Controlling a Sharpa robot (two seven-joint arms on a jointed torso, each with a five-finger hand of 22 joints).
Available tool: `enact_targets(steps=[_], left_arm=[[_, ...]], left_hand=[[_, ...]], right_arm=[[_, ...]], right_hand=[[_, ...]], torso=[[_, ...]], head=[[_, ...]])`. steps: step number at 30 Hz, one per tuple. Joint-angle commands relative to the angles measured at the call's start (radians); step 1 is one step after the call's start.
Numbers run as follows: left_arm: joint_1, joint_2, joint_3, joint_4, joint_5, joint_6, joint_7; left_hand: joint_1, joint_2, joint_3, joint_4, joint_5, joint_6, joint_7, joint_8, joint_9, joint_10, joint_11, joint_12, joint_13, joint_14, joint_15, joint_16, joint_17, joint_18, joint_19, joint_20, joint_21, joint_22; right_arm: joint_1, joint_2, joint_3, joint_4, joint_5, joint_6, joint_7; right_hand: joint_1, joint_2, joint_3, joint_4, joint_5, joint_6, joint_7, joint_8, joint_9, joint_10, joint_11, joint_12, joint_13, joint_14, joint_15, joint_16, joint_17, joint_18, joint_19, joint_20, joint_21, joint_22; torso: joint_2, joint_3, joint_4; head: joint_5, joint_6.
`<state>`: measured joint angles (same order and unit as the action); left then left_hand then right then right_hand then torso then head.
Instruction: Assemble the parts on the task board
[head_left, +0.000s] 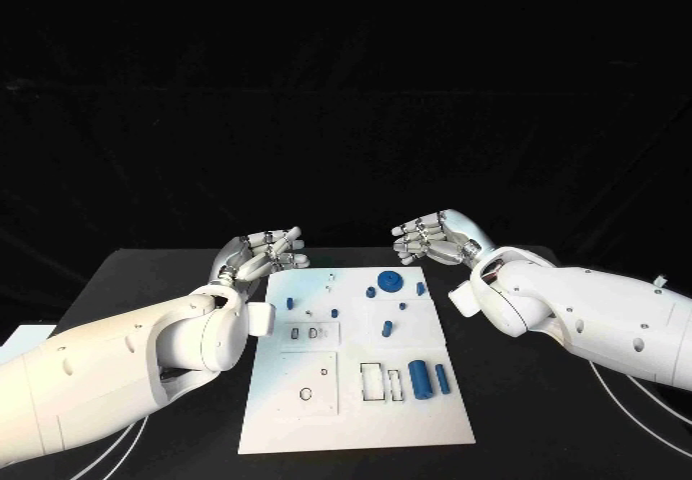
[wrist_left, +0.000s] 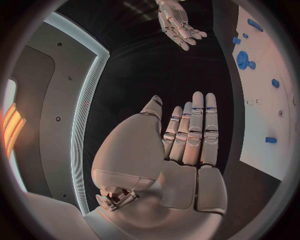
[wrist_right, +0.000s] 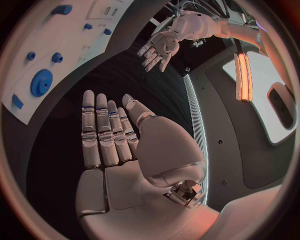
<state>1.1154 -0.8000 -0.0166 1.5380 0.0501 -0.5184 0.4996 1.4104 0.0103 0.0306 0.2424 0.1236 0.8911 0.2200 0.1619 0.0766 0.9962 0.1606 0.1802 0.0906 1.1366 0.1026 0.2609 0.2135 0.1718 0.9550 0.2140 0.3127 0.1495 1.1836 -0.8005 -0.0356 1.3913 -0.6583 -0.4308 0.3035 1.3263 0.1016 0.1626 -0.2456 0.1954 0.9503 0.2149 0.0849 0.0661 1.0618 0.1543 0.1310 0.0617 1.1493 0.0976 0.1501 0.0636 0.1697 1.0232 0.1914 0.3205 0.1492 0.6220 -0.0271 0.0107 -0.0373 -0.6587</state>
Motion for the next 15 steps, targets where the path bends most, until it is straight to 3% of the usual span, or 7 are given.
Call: enact_targets(steps=[1, 2, 4, 7, 15], left_arm=[[0.001, -0.017, 0.002, 0.040, 0.004, 0.044, 0.005], [0.002, -0.023, 0.002, 0.054, 0.004, 0.048, 0.005], [0.002, -0.035, 0.003, 0.081, 0.004, 0.057, 0.003], [0.002, -0.047, 0.004, 0.116, 0.004, 0.067, 0.001], [0.002, -0.073, 0.010, 0.191, 0.004, 0.084, -0.011]], left_hand=[[0.017, 0.002, -0.004, -0.011, 0.005, 0.037, -0.006, 0.007, -0.001, 0.044, -0.008, 0.007, 0.002, 0.044, -0.010, 0.012, 0.025, 0.012, 0.041, -0.010, 0.019, 0.005], [0.018, 0.002, -0.005, -0.012, 0.005, 0.035, -0.005, 0.004, -0.003, 0.042, -0.007, 0.003, 0.001, 0.047, -0.010, 0.013, 0.030, 0.011, 0.044, -0.010, 0.020, 0.006], [0.020, 0.002, -0.006, -0.015, 0.004, 0.033, -0.003, -0.001, -0.005, 0.039, -0.006, -0.005, -0.001, 0.052, -0.010, 0.015, 0.040, 0.011, 0.049, -0.011, 0.022, 0.006], [0.022, 0.002, -0.007, -0.018, 0.004, 0.031, -0.002, -0.005, -0.007, 0.036, -0.005, -0.010, -0.003, 0.053, -0.010, 0.015, 0.048, 0.011, 0.051, -0.012, 0.023, 0.007], [0.022, 0.002, -0.011, -0.023, 0.004, 0.023, 0.004, -0.014, -0.010, 0.027, 0.001, -0.023, -0.006, 0.041, -0.005, 0.010, 0.062, 0.009, 0.049, -0.010, 0.021, 0.005]], right_arm=[[0.010, -0.001, 0.002, 0.000, -0.274, -0.029, -0.087], [0.013, 0.000, 0.002, -0.002, -0.310, -0.030, -0.103], [0.020, 0.002, 0.004, -0.006, -0.381, -0.023, -0.142], [0.031, 0.006, 0.006, -0.017, -0.490, 0.008, -0.208], [0.065, 0.035, 0.007, -0.039, -0.809, 0.134, -0.354]], right_hand=[[-0.009, -0.029, 0.016, -0.029, 0.024, 0.064, -0.023, -0.006, 0.002, 0.102, -0.035, -0.012, 0.005, 0.178, -0.055, 0.027, 0.007, 0.011, 0.133, -0.059, 0.155, 0.079], [-0.010, -0.031, 0.015, -0.030, 0.034, 0.074, -0.032, -0.005, 0.003, 0.118, -0.045, -0.010, 0.006, 0.275, -0.076, 0.077, 0.032, 0.013, 0.151, -0.072, 0.182, 0.094], [-0.018, -0.040, 0.013, -0.031, 0.043, 0.084, -0.039, -0.007, 0.003, 0.141, -0.059, -0.011, 0.007, 0.344, -0.092, 0.123, 0.065, 0.013, 0.173, -0.090, 0.225, 0.119], [-0.038, -0.046, 0.019, -0.028, 0.032, 0.088, -0.044, -0.017, 0.001, 0.152, -0.068, -0.027, 0.006, 0.362, -0.099, 0.179, 0.118, 0.011, 0.181, -0.101, 0.283, 0.155], [-0.072, -0.065, 0.040, -0.021, 0.015, 0.098, -0.057, -0.020, 0.001, 0.146, -0.073, -0.065, 0.006, 0.359, -0.108, 0.391, 0.269, 0.011, 0.190, -0.108, 0.414, 0.236]], torso=[[0.031, -0.0038, 0.0135], [0.035, -0.0041, 0.0151], [0.045, -0.0063, 0.0197], [0.057, -0.0086, 0.0273], [0.091, -0.0107, 0.0383]], head=[[-0.004, 0.009], [-0.006, 0.010], [-0.012, 0.016], [-0.019, 0.020], [-0.029, 0.038]])
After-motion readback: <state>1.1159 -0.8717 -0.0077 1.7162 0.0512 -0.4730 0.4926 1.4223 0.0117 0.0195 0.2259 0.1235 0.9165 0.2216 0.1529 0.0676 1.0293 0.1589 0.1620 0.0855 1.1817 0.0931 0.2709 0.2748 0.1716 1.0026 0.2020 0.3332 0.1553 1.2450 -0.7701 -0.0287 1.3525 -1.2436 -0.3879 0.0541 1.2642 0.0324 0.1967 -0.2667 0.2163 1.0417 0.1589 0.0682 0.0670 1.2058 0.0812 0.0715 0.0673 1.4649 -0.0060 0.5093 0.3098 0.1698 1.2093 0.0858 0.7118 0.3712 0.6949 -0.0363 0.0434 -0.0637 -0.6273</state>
